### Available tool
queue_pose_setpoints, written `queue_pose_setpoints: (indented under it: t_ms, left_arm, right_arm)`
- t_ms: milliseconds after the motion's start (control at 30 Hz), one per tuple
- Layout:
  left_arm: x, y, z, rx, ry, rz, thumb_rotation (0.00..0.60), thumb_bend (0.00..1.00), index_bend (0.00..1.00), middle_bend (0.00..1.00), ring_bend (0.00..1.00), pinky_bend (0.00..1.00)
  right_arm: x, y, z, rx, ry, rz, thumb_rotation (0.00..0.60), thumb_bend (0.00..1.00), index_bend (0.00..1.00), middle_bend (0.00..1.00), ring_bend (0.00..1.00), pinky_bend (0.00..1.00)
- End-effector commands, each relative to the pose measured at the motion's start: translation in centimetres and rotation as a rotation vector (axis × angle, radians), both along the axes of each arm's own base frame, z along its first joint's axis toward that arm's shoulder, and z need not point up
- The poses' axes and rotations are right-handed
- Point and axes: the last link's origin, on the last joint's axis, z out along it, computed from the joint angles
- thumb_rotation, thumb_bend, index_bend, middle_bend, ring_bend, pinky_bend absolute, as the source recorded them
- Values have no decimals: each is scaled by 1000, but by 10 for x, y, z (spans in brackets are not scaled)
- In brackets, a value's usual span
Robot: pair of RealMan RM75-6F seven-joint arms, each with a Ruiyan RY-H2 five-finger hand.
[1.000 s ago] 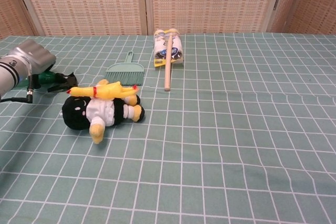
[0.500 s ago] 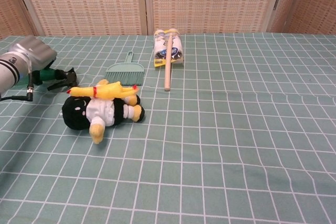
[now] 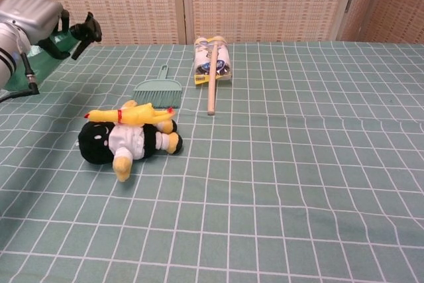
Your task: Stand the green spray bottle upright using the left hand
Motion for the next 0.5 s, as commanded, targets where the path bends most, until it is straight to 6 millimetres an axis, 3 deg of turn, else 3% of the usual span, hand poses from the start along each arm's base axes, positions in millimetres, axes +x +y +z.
queue_pose_setpoints:
  t_ms: [33, 233, 500]
  left_arm:
    - [10, -4, 27, 84, -239, -41, 600, 391, 779, 466, 364, 330]
    - [18, -10, 43, 116, -500, -9, 600, 392, 777, 469, 365, 316]
    - [26, -12, 36, 83, -808, 127, 600, 391, 771, 471, 366, 307]
  right_arm:
    - [0, 0, 0, -1, 0, -1, 600, 0, 45, 65, 0, 0]
    - [1, -1, -1, -3, 6, -2, 600, 0, 45, 65, 0, 0]
    - [1, -2, -3, -17, 40, -1, 600, 0, 45, 65, 0, 0]
